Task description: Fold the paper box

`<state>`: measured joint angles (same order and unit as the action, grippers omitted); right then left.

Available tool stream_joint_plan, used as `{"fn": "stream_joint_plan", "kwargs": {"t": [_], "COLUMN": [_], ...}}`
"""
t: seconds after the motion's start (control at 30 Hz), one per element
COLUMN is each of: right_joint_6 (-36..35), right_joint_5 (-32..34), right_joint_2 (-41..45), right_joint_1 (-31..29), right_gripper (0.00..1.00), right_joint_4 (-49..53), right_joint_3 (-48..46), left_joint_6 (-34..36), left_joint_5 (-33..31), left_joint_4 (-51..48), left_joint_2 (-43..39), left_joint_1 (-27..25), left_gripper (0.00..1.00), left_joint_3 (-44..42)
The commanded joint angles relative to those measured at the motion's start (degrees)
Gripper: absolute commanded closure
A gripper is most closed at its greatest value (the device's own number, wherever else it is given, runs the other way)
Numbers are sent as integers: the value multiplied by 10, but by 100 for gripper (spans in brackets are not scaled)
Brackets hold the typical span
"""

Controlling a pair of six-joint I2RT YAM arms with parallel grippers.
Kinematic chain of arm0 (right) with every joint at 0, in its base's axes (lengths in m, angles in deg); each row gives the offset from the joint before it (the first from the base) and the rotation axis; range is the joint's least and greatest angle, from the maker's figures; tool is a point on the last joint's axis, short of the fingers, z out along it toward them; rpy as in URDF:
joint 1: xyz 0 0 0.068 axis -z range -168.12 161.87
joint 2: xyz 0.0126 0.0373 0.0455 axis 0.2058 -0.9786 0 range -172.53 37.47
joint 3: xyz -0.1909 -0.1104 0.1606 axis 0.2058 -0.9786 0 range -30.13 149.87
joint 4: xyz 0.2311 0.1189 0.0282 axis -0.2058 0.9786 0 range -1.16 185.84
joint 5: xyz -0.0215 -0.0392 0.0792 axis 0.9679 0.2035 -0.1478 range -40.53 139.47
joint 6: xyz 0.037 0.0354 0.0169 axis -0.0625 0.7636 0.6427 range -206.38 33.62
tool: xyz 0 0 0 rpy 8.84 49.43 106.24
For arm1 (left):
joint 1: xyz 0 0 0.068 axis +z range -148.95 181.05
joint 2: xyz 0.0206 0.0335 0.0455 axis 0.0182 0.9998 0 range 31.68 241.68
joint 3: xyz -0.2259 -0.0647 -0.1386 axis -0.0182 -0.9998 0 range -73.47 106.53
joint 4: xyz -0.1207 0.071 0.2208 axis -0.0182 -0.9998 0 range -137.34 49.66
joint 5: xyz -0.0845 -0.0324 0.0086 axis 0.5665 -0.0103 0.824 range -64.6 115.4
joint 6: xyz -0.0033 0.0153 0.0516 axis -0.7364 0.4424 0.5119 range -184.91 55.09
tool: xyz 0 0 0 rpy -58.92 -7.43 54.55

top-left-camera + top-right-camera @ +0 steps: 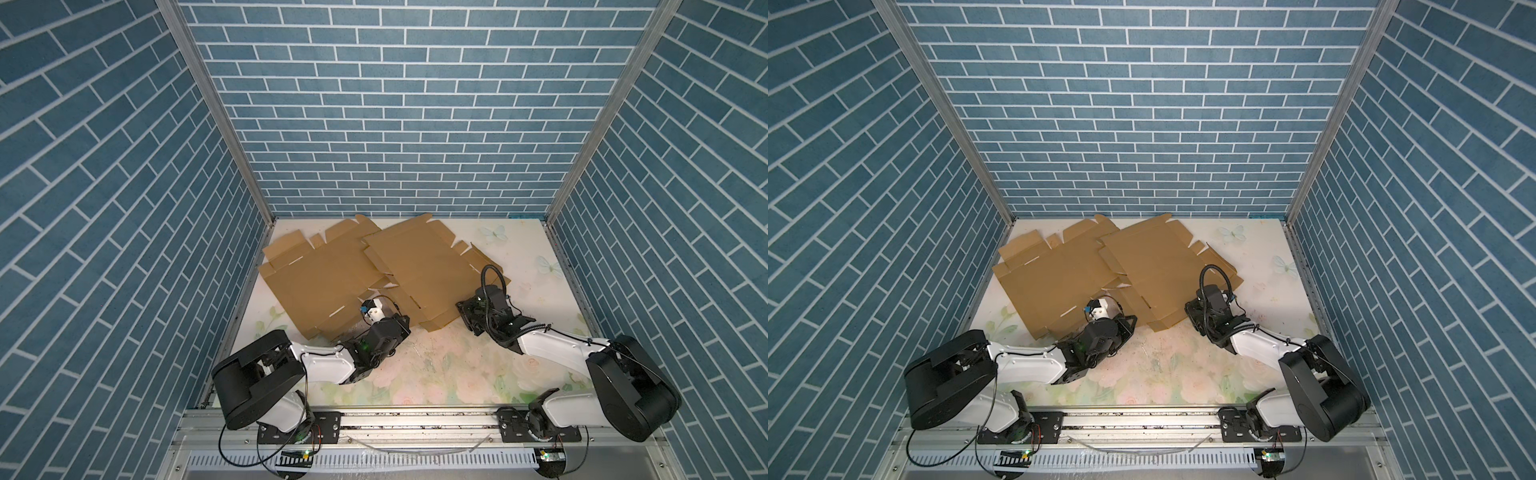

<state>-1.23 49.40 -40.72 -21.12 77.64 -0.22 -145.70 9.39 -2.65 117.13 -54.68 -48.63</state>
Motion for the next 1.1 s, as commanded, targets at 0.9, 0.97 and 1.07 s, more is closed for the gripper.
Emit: {"fn": "stream_joint_plan", "kwargs": {"t": [0.9,0.97,1.07], "right_joint_6": [-680,-690,-692], "right_joint_5": [-127,-74,-81], "right_joint_2": [-80,-116,-151], "right_joint_1": [120,121,126], "right_gripper": [100,100,100], "right_joint_4": [688,696,655], "right_joint_3": [289,319,349], "left_joint_6": [411,410,381], "left_joint_5": [214,263,315], "left_joint_4": [-395,-358,-283], "left_joint_2": [-123,-72,-2], "left_joint_1": [153,154,154], "left_gripper": [38,42,51], "left_joint_3": [233,227,199]}}
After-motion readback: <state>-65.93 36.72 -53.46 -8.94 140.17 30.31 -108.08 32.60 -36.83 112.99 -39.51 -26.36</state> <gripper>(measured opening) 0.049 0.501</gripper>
